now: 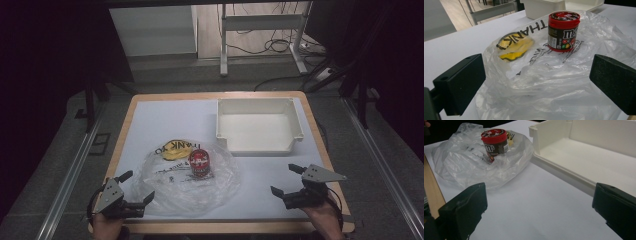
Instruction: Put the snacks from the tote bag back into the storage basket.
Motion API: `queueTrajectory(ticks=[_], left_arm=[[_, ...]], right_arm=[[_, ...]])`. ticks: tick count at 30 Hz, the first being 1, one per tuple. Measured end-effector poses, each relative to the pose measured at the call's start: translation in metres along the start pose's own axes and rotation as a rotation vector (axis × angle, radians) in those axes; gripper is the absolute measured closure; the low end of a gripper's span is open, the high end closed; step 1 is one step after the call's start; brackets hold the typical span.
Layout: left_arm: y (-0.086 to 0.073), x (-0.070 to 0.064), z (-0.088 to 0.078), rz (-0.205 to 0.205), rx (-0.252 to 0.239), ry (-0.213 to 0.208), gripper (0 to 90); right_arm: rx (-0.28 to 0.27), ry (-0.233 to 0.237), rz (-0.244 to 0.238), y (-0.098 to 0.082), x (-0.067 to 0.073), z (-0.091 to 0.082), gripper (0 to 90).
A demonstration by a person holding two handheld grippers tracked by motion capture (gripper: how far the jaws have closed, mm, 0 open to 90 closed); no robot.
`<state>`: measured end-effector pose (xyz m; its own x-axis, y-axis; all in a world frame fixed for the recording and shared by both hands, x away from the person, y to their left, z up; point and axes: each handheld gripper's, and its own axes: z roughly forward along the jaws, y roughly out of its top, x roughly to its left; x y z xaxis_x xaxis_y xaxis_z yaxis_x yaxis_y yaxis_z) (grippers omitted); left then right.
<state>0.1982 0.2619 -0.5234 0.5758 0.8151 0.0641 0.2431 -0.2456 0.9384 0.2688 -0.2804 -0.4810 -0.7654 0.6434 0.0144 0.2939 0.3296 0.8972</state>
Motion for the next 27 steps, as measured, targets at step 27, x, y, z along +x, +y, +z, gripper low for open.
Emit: queueTrajectory(ticks=[27], left_arm=[[0.001, -0.002, 0.000, 0.020, -0.003, 0.002, 0.5]], right_arm=[[0.042, 0.013, 0.029, 0.014, 0.009, 0.021, 0.0]])
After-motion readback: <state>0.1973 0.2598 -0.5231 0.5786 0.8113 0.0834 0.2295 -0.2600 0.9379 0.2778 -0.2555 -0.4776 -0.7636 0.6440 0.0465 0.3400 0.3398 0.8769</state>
